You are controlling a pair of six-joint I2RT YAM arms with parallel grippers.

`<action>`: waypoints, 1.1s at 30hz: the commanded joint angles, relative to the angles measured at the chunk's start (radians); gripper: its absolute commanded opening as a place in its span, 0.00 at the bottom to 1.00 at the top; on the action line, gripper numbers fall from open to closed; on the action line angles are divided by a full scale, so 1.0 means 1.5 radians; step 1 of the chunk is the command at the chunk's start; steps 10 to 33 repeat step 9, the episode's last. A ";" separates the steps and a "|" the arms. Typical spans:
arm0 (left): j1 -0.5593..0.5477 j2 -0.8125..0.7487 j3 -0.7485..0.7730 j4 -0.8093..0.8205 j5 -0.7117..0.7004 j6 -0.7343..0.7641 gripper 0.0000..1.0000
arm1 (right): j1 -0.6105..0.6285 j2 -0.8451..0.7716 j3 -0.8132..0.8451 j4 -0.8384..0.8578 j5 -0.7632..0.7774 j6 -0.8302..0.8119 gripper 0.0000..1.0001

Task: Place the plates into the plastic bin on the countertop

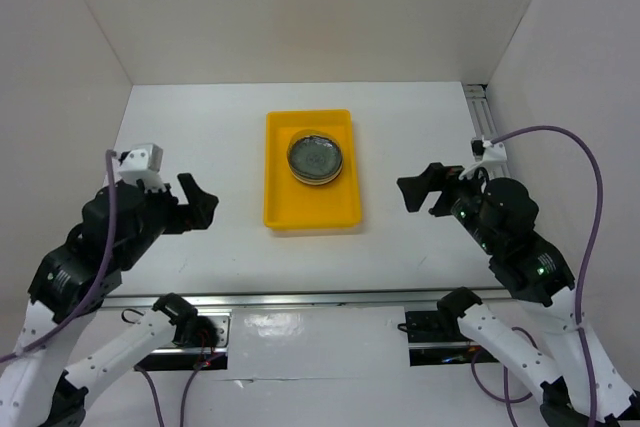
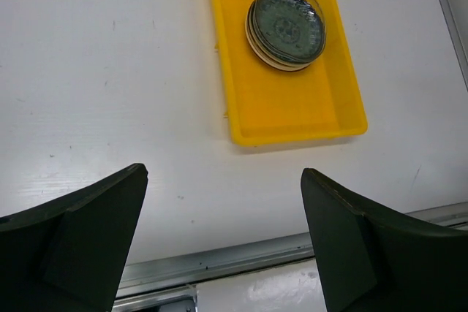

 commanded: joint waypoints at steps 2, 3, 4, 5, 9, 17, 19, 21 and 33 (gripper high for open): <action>0.000 -0.040 0.023 -0.062 -0.032 -0.024 1.00 | 0.005 -0.017 0.039 -0.083 0.056 -0.009 1.00; 0.000 -0.054 0.023 -0.071 -0.044 -0.024 1.00 | 0.005 -0.017 0.039 -0.090 0.056 -0.009 1.00; 0.000 -0.054 0.023 -0.071 -0.050 -0.024 1.00 | 0.005 -0.017 0.039 -0.090 0.065 -0.009 1.00; 0.000 -0.061 0.023 -0.077 -0.050 -0.024 1.00 | 0.005 -0.017 0.045 -0.090 0.065 -0.009 1.00; 0.000 -0.061 0.017 -0.089 -0.066 -0.024 1.00 | 0.005 -0.017 0.045 -0.084 0.065 -0.009 1.00; 0.000 -0.061 0.017 -0.089 -0.066 -0.024 1.00 | 0.005 -0.017 0.045 -0.084 0.065 -0.009 1.00; 0.000 -0.061 0.017 -0.089 -0.066 -0.024 1.00 | 0.005 -0.017 0.045 -0.084 0.065 -0.009 1.00; 0.000 -0.061 0.017 -0.089 -0.066 -0.024 1.00 | 0.005 -0.017 0.045 -0.084 0.065 -0.009 1.00; 0.000 -0.061 0.017 -0.089 -0.066 -0.024 1.00 | 0.005 -0.017 0.045 -0.084 0.065 -0.009 1.00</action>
